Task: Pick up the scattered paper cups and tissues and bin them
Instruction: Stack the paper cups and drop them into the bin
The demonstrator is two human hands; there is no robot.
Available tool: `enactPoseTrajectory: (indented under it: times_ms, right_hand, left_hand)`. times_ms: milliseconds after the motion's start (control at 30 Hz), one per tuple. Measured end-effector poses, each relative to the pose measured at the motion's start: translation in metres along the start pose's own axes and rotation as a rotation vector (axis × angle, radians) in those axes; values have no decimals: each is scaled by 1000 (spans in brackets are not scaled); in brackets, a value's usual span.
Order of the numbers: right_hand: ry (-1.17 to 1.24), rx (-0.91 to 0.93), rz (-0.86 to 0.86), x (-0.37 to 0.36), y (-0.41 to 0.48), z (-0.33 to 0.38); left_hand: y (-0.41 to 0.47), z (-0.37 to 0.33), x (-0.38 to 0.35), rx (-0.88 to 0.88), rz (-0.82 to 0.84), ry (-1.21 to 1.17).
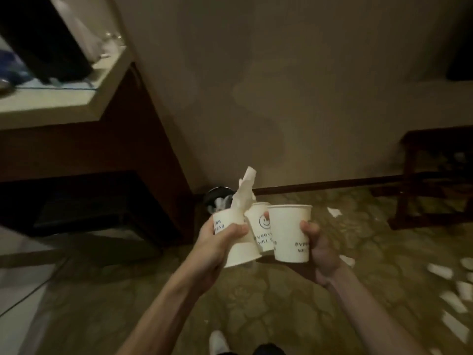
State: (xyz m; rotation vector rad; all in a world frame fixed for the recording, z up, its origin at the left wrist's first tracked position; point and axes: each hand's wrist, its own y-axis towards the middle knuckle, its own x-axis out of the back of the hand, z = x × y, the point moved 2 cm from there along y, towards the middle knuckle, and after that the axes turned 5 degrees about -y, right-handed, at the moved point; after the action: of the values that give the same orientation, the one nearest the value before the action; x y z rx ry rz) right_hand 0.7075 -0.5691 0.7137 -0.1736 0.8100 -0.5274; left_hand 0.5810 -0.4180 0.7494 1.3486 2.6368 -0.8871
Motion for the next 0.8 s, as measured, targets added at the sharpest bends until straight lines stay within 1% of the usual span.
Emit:
enactPoseTrajectory:
  times_ms: [167, 333, 400, 533, 633, 733, 800]
  right_hand:
    - [24, -79, -46, -28, 80, -47]
    - [15, -102, -156, -12, 141, -61]
    - [-18, -109, -184, 1, 169, -59]
    - [-47, -137, -227, 30, 240, -57]
    - [4, -190, -268, 62, 302, -60]
    - [55, -243, -366, 104, 365, -75]
    - [57, -265, -361, 133, 403, -86]
  left_hand:
    - [48, -4, 84, 97, -70, 5]
    - [119, 4, 116, 218, -99, -23]
    - [154, 9, 121, 258, -112, -36]
    - [232, 19, 136, 350, -194, -68]
    - [295, 30, 154, 422, -196, -88]
    - [364, 53, 176, 491, -190, -114]
    - [411, 74, 189, 532, -178, -114]
